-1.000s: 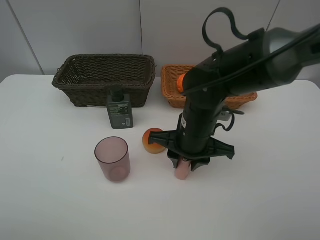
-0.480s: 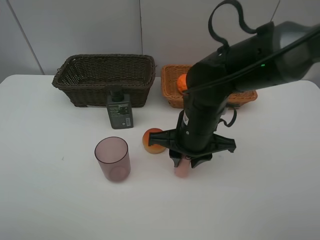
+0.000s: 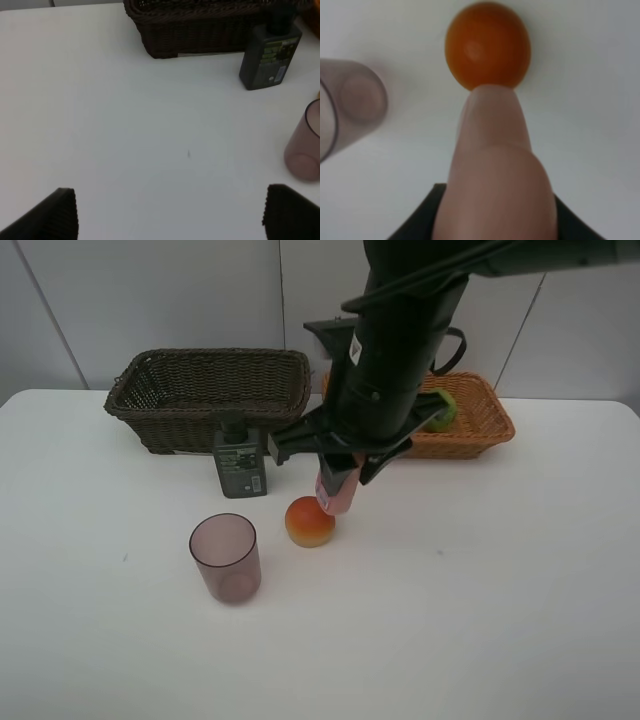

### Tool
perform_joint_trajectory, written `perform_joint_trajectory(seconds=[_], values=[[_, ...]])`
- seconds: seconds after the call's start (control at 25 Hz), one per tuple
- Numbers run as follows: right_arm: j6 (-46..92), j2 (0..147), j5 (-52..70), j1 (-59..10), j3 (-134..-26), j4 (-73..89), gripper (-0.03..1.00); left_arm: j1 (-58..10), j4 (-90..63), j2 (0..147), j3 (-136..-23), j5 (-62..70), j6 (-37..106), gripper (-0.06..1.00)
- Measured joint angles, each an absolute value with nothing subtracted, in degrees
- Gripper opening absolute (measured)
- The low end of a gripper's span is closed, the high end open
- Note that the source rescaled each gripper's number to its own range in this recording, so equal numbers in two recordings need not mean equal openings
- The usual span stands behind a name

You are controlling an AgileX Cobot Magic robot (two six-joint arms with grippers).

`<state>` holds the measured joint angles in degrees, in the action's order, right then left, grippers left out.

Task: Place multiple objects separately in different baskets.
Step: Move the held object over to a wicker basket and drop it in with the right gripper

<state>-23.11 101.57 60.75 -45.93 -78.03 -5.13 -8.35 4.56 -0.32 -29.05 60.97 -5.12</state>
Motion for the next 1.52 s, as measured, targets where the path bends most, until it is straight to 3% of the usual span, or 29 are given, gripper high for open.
perform_joint_trajectory(seconds=[0.48, 0.68, 0.92, 1.52], values=[[-14.2, 114.5, 63.3, -43.8, -106.0, -8.3, 0.00, -8.3, 4.6, -0.3, -29.1, 61.0, -5.1, 0.96], [-13.9, 120.4, 54.9, -42.9, -114.3, -12.7, 0.00, -8.3, 4.6, -0.3, -29.1, 61.0, -5.1, 0.96], [-13.9, 124.9, 41.7, -40.2, -115.2, -13.7, 0.00, -8.3, 4.6, -0.3, -29.1, 61.0, -5.1, 0.96], [-13.9, 136.4, 31.8, -38.5, -115.2, -13.7, 0.00, -8.3, 4.6, -0.3, -29.1, 61.0, -5.1, 0.96]])
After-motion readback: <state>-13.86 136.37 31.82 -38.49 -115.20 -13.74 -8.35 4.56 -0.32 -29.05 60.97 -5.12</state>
